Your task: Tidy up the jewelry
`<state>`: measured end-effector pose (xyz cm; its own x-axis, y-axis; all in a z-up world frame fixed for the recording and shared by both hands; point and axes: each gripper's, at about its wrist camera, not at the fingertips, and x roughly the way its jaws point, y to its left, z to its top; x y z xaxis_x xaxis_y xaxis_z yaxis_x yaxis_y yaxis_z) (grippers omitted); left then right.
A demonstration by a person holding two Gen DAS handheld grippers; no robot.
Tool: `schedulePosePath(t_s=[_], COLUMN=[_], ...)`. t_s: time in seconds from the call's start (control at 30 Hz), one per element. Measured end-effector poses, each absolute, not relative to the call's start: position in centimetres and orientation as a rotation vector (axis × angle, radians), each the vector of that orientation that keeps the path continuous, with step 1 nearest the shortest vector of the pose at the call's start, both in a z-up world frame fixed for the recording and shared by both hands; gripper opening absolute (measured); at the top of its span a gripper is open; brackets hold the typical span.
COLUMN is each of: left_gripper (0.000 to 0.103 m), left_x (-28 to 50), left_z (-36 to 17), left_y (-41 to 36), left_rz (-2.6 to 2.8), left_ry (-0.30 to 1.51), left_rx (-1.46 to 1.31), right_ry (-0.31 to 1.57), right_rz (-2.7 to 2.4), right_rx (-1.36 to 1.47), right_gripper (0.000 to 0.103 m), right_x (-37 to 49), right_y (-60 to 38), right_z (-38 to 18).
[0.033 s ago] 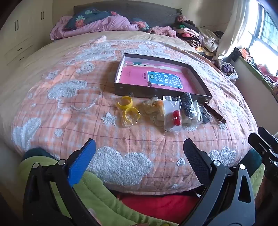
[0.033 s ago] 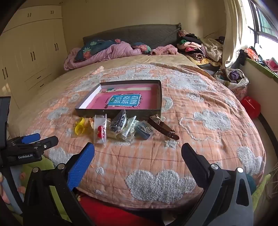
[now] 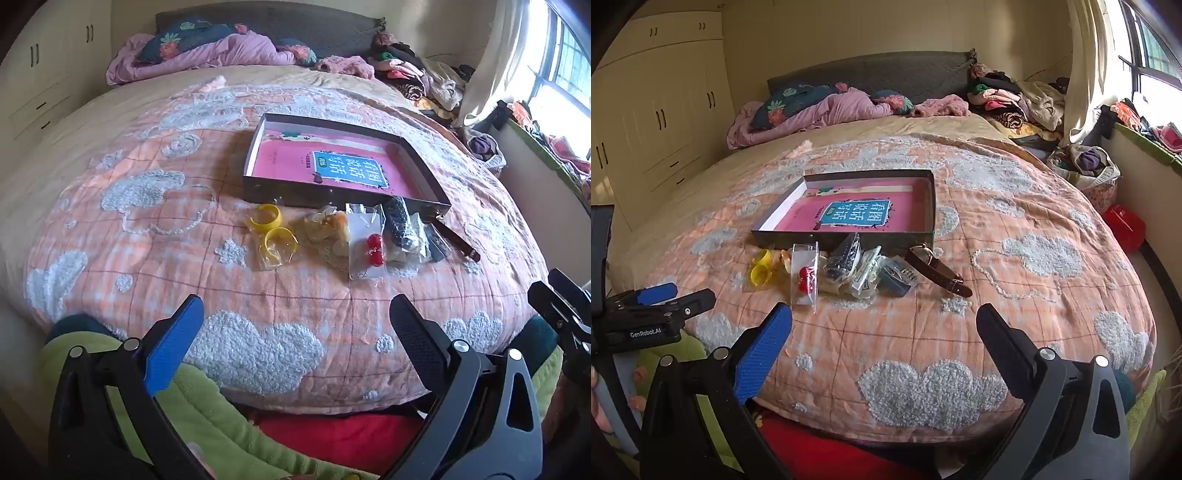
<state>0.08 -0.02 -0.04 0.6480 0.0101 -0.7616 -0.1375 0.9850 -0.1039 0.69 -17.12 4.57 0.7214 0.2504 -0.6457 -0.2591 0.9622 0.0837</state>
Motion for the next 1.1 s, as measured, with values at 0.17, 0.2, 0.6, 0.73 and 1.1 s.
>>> schedulePosePath(t_s=[0.17, 0.2, 0.6, 0.73, 1.1], left_gripper=[0.094, 0.094, 0.094, 0.094, 0.094], left_x=[0.2, 0.2, 0.0, 0.0, -0.1], left_z=[0.0, 0.0, 0.5, 0.7, 1.2], left_y=[0.1, 0.2, -0.4, -0.4, -0.5], left_rz=[0.074, 0.076, 0.08, 0.08, 0.08], left_ry=[0.86, 0.859, 0.847, 0.847, 0.843], left_rx=[-0.165, -0.166, -0.149, -0.148, -0.145], right_ry=[0.71, 0.709, 0.695, 0.694, 0.693], right_rz=[0.282, 0.282, 0.291, 0.293, 0.297], right_rx=[-0.011, -0.009, -0.021, -0.02, -0.022], right_gripper=[0.099, 0.099, 0.099, 0.099, 0.099], right_x=[0.6, 0.5, 0.3, 0.3, 0.2], right_y=[-17.0, -17.0, -16.7, -16.7, -16.7], right_z=[4.6, 4.6, 4.9, 5.1, 5.1])
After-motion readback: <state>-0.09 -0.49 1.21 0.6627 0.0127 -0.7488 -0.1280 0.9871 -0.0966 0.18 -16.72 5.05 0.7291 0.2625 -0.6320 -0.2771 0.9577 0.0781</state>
